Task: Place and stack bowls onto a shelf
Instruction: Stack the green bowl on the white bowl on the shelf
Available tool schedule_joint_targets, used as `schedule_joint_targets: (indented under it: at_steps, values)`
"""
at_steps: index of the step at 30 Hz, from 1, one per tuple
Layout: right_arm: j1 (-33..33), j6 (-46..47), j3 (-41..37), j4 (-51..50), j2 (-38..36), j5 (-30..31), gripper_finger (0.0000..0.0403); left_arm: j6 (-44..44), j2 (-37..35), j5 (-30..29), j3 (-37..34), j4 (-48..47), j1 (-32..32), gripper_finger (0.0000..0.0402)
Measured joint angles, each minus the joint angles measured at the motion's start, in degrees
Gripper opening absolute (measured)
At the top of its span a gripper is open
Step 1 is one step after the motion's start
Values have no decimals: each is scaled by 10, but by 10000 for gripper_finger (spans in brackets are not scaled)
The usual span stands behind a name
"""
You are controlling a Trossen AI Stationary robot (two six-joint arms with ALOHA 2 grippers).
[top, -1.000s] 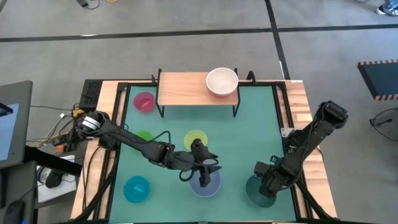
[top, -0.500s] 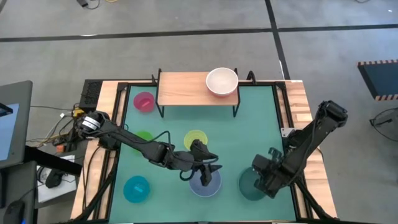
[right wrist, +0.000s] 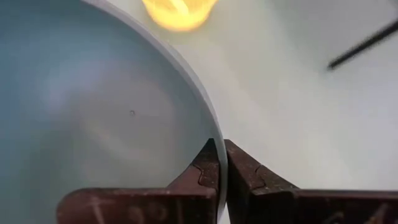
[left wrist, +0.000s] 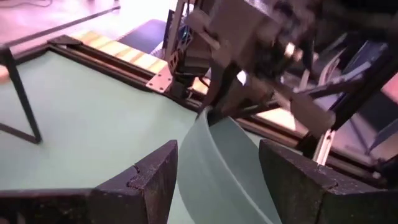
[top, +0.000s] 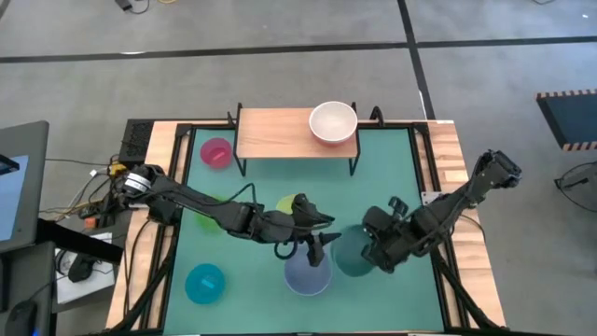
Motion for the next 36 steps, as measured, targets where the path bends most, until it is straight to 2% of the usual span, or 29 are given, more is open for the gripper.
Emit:
schedule_joint_targets:
  at_steps: [5, 9, 20, 24, 36]
  values:
    - [-30, -73, 44, -2, 0, 16, 30, 16, 0, 1, 39, -102, 17, 207]
    - [-57, -118, 73, -3, 0, 13, 33, 16, -4, 1, 59, -164, 27, 187]
    - [-109, -146, 130, -15, 1, -24, 34, 16, -3, 1, 60, -182, 53, 46]
    - [-111, -162, 146, -26, 1, -24, 34, 9, -2, 9, 60, -203, 63, 9]
    - [-111, -205, 164, -35, 0, -21, 36, -16, -1, 34, 59, -206, 79, 1]
